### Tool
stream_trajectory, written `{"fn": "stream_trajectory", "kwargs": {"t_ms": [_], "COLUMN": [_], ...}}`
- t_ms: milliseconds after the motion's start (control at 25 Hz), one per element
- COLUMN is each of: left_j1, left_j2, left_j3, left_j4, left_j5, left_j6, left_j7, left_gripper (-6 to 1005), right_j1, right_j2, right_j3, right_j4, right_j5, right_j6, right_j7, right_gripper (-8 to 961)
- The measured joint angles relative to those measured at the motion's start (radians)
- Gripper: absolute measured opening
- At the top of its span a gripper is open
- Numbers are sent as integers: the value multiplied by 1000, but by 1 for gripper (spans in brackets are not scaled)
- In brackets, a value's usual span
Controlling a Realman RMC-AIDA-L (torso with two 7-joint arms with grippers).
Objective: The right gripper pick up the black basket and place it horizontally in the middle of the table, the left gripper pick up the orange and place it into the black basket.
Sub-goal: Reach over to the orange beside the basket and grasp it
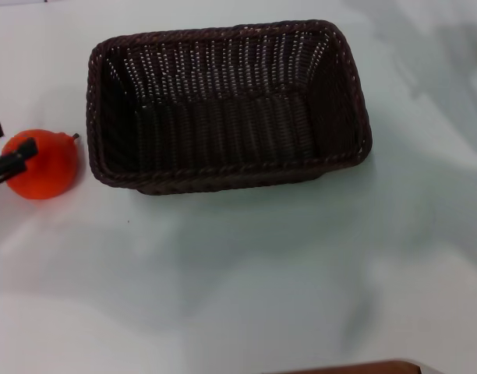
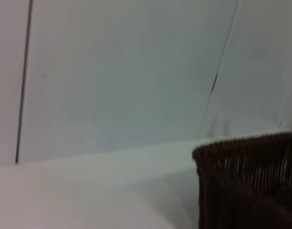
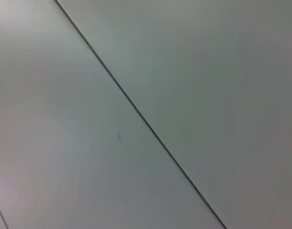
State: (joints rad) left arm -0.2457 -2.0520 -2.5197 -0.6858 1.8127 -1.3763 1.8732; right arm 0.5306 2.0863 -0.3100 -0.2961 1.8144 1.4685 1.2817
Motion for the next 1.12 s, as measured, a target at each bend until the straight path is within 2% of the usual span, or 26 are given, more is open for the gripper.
{"fn": "stream_trajectory", "kwargs": {"t_ms": [280, 480, 920, 1000, 1120], "left_j1": [-14, -17, -17, -17, -17], "left_j2": [-18, -39, -46, -48, -48], "left_j3": [1, 1, 1, 1, 0], "left_j4": [-2, -7, -15, -18, -18], "left_j5": [60, 75, 89, 89, 90], "left_j6": [49, 117, 120, 118, 109], "left_j7": [0, 3, 9, 10, 10], "left_gripper": [713, 712, 537, 322, 290], "right_j1": [-2, -2, 0, 0, 0], "right_j2": [0, 0, -2, -2, -1], "right_j3": [-9, -9, -9, -9, -8], "right_j4": [4, 12, 14, 14, 14], "right_j5": [-1, 0, 1, 1, 1], "right_j6": [-2, -3, -7, -7, -8], "right_j7": [5, 5, 5, 5, 4], "right_gripper": [866, 866, 867, 867, 867]}}
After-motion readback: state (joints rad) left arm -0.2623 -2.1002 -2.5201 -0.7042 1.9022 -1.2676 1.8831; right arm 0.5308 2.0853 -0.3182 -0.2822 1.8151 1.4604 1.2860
